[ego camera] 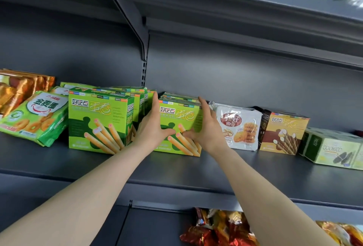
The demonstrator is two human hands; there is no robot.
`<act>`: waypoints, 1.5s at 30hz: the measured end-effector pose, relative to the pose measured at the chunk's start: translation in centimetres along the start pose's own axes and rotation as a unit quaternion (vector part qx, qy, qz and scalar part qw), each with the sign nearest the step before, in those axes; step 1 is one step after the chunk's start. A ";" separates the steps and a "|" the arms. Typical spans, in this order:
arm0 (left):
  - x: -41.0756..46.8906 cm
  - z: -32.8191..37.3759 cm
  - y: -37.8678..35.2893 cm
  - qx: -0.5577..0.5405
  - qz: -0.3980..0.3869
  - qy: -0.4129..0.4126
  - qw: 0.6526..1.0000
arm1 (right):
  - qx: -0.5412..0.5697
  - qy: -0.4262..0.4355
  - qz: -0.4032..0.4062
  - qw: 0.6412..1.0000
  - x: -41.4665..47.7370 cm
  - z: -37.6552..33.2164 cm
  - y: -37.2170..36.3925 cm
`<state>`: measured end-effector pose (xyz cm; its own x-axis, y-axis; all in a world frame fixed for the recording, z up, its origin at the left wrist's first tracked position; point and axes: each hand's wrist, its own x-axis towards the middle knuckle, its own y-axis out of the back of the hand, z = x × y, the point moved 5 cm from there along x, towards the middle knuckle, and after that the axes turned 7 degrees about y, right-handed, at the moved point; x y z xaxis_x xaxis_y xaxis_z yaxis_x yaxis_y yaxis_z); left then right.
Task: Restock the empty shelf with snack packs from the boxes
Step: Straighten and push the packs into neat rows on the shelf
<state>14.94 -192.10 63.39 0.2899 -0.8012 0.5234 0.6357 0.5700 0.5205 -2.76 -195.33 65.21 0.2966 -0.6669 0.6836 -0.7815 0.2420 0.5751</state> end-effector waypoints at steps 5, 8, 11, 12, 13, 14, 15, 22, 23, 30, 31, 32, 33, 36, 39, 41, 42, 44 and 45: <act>-0.1 0.4 0.3 0.031 -0.009 -0.007 0.999 | -0.026 -0.001 -0.008 1.000 0.2 -0.6 -0.1; -0.2 0.9 0.4 0.067 -0.013 0.006 0.998 | -0.111 0.002 -0.005 0.994 0.6 -1.6 -0.5; -0.5 1.4 0.8 0.120 -0.013 -0.001 0.993 | -0.225 -0.003 -0.014 0.974 0.7 -2.6 -0.6; -0.9 1.7 1.1 0.145 -0.007 -0.020 0.989 | -0.271 -0.003 -0.023 0.962 0.4 -3.1 -0.7; -1.4 1.8 1.4 0.168 0.003 -0.049 0.985 | -0.311 0.002 -0.025 0.950 0.2 -3.8 -0.7; -1.9 2.0 1.8 0.186 0.016 -0.087 0.979 | -0.336 0.009 -0.024 0.942 -0.1 -4.7 -0.9; -2.5 2.1 2.4 0.200 0.036 -0.132 0.970 | -0.343 0.013 -0.022 0.939 -0.3 -5.6 -1.1; -5.6 -1.6 11.4 0.242 0.183 -0.271 0.914 | -0.302 0.200 0.103 0.926 -3.1 -14.2 -6.1; -5.6 -3.1 12.8 0.253 0.181 -0.254 0.916 | -0.310 0.225 0.092 0.919 -3.3 -15.4 -7.4; -3.1 -11.1 17.4 0.224 0.058 -0.099 0.968 | -0.413 0.254 -0.010 0.875 -2.6 -19.3 -14.9; -2.6 -11.4 17.3 0.209 0.041 -0.084 0.973 | -0.414 0.234 -0.022 0.879 -2.4 -19.3 -15.1; -2.1 -11.6 17.1 0.197 0.026 -0.070 0.978 | -0.416 0.214 -0.035 0.883 -2.2 -19.3 -15.2; -1.5 -11.7 16.8 0.183 0.012 -0.055 0.981 | -0.415 0.197 -0.050 0.887 -2.0 -19.2 -15.2; 0.1 -12.4 15.4 0.137 -0.019 -0.010 0.990 | -0.412 0.169 -0.092 0.891 -1.4 -18.9 -15.1; 1.7 -13.4 14.1 0.081 -0.030 0.041 0.995 | -0.419 0.149 -0.096 0.891 0.3 -17.3 -15.7; 2.7 -13.9 13.0 0.053 -0.050 0.051 0.996 | -0.431 0.139 -0.089 0.887 1.6 -16.0 -16.0; 3.3 -14.2 12.4 0.025 -0.062 0.058 0.996 | -0.437 0.139 -0.082 0.885 2.1 -15.6 -16.1; 4.4 -14.9 11.8 -0.068 -0.086 0.087 0.990 | -0.442 0.158 -0.062 0.881 2.9 -15.1 -16.0; 5.1 -15.2 11.6 -0.123 -0.097 0.109 0.982 | -0.447 0.175 -0.051 0.876 3.2 -15.1 -15.8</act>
<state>34.69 -192.31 61.85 0.2758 -0.9252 0.2607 0.8400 0.3639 0.4025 18.81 -190.66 65.02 0.6117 -0.4978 0.6149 -0.0461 0.7535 0.6559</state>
